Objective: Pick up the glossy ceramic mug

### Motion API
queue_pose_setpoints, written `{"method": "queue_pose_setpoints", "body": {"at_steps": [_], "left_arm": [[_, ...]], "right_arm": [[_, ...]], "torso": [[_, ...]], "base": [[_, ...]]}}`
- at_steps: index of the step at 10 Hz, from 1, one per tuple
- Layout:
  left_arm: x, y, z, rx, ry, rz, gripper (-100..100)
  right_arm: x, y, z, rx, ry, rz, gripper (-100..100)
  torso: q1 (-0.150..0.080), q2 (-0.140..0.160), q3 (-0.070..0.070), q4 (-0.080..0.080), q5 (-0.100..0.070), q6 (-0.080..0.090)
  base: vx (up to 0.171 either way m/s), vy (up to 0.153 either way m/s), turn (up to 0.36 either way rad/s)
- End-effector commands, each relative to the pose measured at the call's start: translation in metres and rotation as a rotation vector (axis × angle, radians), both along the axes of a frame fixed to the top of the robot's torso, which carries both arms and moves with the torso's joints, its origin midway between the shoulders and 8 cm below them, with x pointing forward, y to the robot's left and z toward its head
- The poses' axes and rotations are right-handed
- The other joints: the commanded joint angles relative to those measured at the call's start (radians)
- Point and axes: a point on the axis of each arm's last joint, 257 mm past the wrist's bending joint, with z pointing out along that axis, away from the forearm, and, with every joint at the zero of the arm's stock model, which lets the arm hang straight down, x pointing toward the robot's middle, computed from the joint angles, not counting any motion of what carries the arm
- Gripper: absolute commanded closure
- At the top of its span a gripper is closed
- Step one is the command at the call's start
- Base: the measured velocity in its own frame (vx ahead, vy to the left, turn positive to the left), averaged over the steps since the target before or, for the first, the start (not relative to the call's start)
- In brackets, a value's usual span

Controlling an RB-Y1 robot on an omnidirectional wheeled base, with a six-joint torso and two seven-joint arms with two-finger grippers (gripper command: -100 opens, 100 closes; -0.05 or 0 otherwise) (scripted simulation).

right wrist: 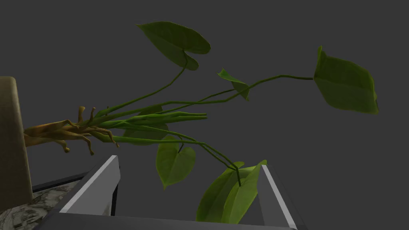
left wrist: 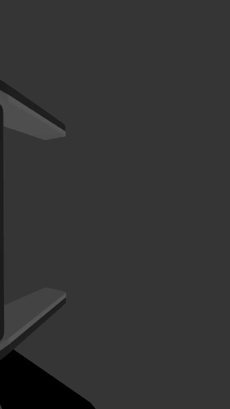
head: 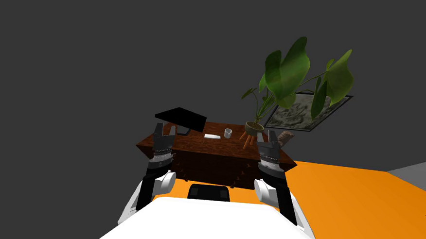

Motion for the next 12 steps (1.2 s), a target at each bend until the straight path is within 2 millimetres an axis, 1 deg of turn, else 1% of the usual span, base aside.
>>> {"method": "queue_pose_setpoints", "body": {"at_steps": [1,3,6,8,11,12], "left_arm": [[0.0,0.0,0.0,0.0,0.0,0.0,0],[0.0,0.0,0.0,0.0,0.0,0.0,0],[0.0,0.0,0.0,0.0,0.0,0.0,0],[0.0,0.0,0.0,0.0,0.0,0.0,0],[0.0,0.0,0.0,0.0,0.0,0.0,0],[0.0,0.0,0.0,0.0,0.0,0.0,0]], "right_arm": [[0.004,0.001,-0.008,-0.041,0.024,0.008,-100],[0.008,0.001,-0.016,-0.084,0.05,0.014,-100],[0.017,-0.001,-0.035,-0.176,0.104,0.019,-100],[0.024,-0.005,-0.051,-0.257,0.148,0.018,-100],[0.036,-0.016,-0.077,-0.394,0.22,0.007,-100],[0.036,-0.016,-0.077,-0.408,0.221,0.012,-100]], "torso": [[0.0,0.0,0.0,0.0,0.0,0.0],[0.001,0.002,0.001,0.0,0.0,0.0],[0.001,0.002,0.001,0.001,0.0,0.0],[0.001,0.002,0.001,0.001,0.0,0.0],[0.001,0.002,0.001,0.0,0.0,0.0],[0.001,0.002,0.001,0.0,0.0,0.0]], "base": [[-0.02,0.015,0.152],[-0.035,0.018,0.097],[-0.036,0.019,0.119],[-0.037,0.025,0.161],[-0.035,0.025,0.187],[-0.025,0.018,0.071]]}}
